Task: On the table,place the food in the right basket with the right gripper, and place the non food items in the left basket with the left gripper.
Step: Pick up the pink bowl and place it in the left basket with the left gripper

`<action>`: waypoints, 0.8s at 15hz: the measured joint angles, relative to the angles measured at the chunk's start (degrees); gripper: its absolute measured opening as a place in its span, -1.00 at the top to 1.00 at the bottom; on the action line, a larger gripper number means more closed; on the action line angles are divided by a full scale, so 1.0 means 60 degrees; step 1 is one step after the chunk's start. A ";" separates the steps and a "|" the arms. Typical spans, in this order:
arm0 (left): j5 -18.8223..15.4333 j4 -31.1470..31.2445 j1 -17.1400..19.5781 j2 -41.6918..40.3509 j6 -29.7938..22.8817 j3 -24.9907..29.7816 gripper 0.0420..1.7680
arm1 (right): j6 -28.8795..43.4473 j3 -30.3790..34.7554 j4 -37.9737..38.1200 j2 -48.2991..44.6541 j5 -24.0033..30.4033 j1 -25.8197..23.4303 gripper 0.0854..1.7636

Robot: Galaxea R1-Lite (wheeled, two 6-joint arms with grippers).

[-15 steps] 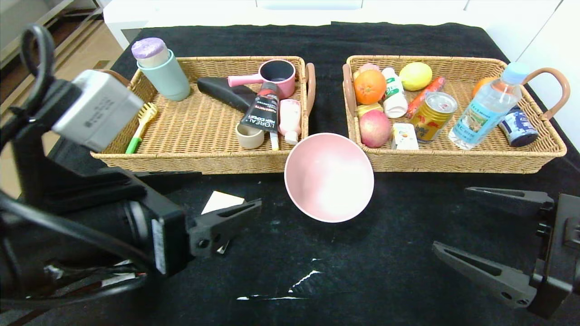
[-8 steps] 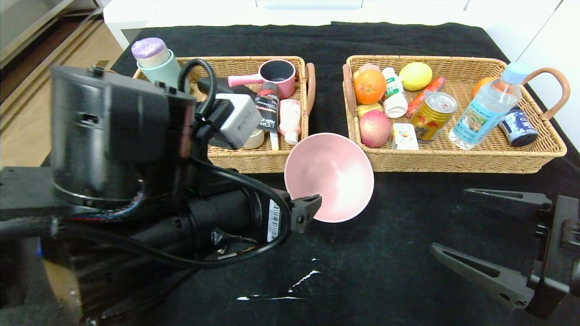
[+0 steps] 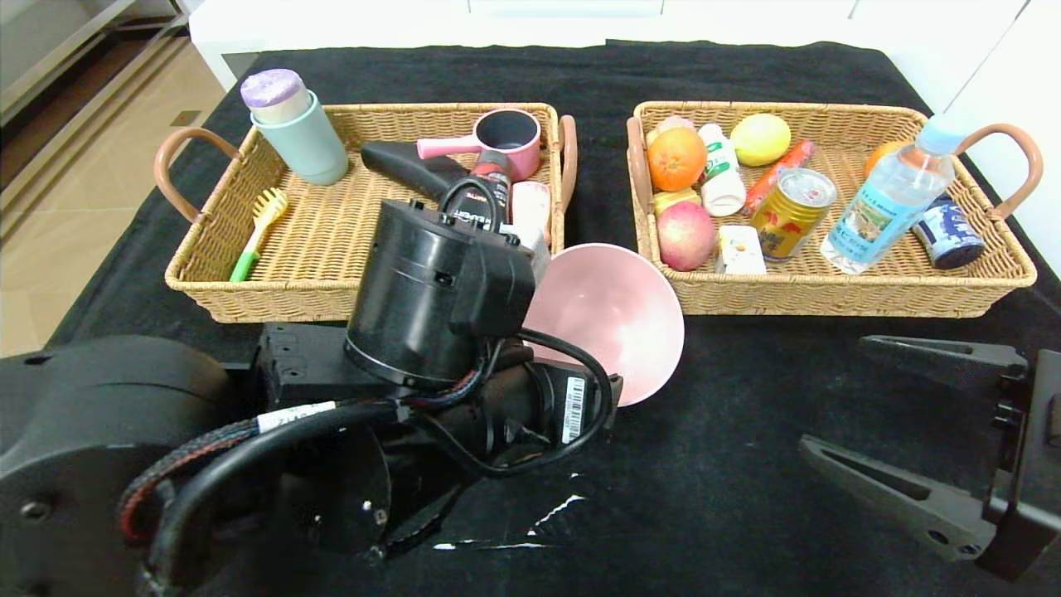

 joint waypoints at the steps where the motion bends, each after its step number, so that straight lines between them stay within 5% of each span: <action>1: -0.0008 -0.0087 0.0028 0.0108 -0.0020 -0.0010 -0.94 | 0.0000 0.0006 -0.0004 -0.0008 0.0000 0.0000 -0.92; 12: -0.0051 -0.0796 0.0331 0.0644 -0.0020 -0.0002 -0.94 | -0.0016 0.0024 -0.0014 0.0065 -0.0010 0.0002 -0.92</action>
